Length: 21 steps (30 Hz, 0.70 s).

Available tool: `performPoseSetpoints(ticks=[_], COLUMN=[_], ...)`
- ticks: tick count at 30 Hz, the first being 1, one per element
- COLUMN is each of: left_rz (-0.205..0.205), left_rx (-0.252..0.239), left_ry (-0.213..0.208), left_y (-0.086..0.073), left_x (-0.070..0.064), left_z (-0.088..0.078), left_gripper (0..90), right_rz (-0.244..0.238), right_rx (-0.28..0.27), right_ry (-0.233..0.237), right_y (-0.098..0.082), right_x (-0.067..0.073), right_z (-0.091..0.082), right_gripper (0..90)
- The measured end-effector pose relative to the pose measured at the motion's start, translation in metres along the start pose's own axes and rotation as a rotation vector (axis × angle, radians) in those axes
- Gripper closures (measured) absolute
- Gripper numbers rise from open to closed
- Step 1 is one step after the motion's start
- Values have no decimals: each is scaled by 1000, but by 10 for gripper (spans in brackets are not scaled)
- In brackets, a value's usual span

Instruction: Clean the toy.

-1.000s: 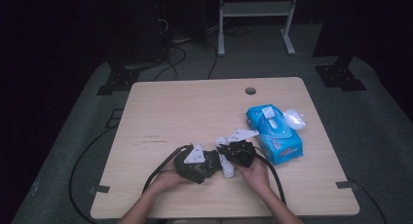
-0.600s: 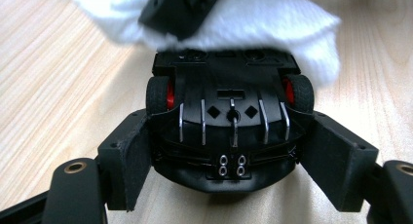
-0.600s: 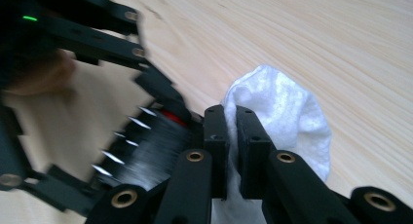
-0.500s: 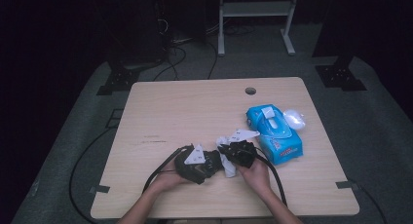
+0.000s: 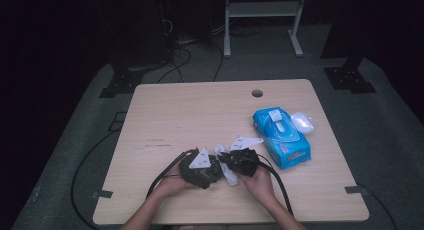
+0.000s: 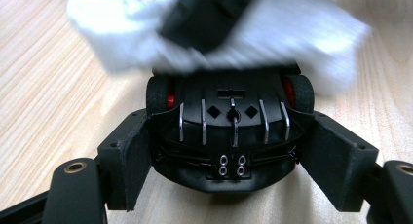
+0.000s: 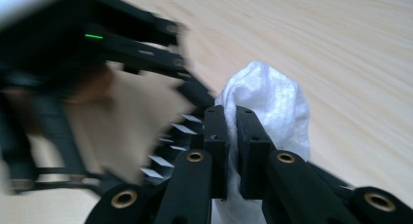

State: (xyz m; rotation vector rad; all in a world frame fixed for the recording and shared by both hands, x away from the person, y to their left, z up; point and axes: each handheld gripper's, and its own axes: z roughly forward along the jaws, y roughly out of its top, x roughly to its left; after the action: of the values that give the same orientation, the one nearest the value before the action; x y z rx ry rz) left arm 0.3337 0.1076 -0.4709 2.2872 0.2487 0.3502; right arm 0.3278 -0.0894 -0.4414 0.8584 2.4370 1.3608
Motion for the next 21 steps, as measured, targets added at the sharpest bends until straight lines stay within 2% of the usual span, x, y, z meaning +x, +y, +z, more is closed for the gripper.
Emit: performPoseSetpoints(ticks=[2, 4, 7, 9, 12, 13, 15, 16, 18, 20, 21], left_rz=[7, 3, -1, 7, -3, -6, -1, -1, -2, -5, -5], left_rx=[4, 2, 5, 5, -3, -5, 3, 4, 3, -2, -5], left_ry=[1, 3, 0, 2, -3, -5, 0, -1, -2, -1, -1], left_y=[1, 1, -1, -1, 0, 0, 0, 0, 0, 0, 1], left_x=[0, 0, 0, 0, 0, 0, 0, 0, 0, 0, 0], left_z=[-1, -2, -1, -1, -1, -1, 0, 0, -1, -1, -1], left_gripper=[244, 245, 244, 245, 245, 244, 244, 244, 245, 244, 244], right_rz=[-23, -46, -45, 0, 16, 23, 1, -23, -6, 10, 24], right_rx=[0, 14, 22, 21, 7, -6, -3, 2, 3, 3, -4], right_ry=[22, 17, -44, -51, -6, 43, 70, 61, 51, -5, -10], right_y=[1, 2, -2, -5, -6, -5, -4, -3, -3, -5, -6], right_x=[8, 10, -2, -7, -3, 1, 8, 9, 5, -4, -8], right_z=[3, 6, 4, 0, 0, 1, 6, 8, 7, 3, 1], right_gripper=[840, 839, 840, 840, 839, 839, 838, 839, 840, 840, 840])
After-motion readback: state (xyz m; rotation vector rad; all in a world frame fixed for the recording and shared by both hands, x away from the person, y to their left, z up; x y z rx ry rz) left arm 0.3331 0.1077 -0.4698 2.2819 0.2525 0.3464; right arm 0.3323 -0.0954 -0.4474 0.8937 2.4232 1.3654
